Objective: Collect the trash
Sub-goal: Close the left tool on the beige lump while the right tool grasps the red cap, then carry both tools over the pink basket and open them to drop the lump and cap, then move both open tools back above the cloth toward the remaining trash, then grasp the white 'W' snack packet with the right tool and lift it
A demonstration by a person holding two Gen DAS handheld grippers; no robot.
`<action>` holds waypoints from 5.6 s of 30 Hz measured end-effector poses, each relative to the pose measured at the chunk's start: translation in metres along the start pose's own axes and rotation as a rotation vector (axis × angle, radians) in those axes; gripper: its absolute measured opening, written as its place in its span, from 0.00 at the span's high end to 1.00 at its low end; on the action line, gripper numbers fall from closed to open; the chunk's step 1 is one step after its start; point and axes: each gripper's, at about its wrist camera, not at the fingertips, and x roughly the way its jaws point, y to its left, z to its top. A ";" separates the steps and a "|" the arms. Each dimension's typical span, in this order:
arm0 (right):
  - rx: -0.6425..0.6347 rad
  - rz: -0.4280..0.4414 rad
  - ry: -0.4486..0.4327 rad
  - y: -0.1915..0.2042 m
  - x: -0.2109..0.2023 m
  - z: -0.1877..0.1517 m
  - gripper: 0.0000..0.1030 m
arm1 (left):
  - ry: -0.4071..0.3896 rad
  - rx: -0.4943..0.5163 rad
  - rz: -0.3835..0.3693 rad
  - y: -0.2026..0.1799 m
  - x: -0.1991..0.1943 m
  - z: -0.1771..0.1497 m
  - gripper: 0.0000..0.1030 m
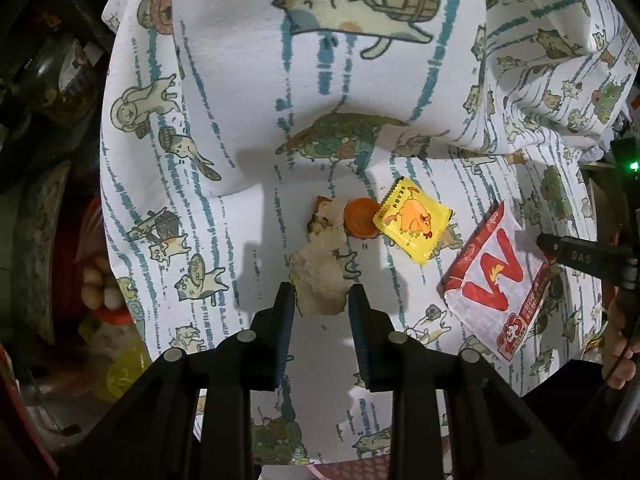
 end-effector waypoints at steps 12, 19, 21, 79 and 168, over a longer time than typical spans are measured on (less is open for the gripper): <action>0.020 0.057 -0.110 -0.016 -0.038 -0.006 0.70 | -0.075 0.003 -0.015 -0.004 -0.017 -0.002 0.74; -0.024 0.135 -0.352 -0.011 -0.120 -0.043 0.70 | -0.320 -0.101 -0.081 0.015 -0.083 -0.023 0.74; -0.053 0.165 -0.432 -0.008 -0.147 -0.065 0.70 | -0.375 -0.093 -0.092 0.017 -0.102 -0.036 0.74; -0.019 0.536 -0.029 0.034 -0.002 -0.227 0.43 | 0.165 0.032 -0.135 -0.038 0.042 -0.219 0.42; 0.054 0.389 -0.279 0.006 -0.070 -0.098 0.99 | -0.267 -0.103 -0.041 0.037 -0.070 -0.015 0.05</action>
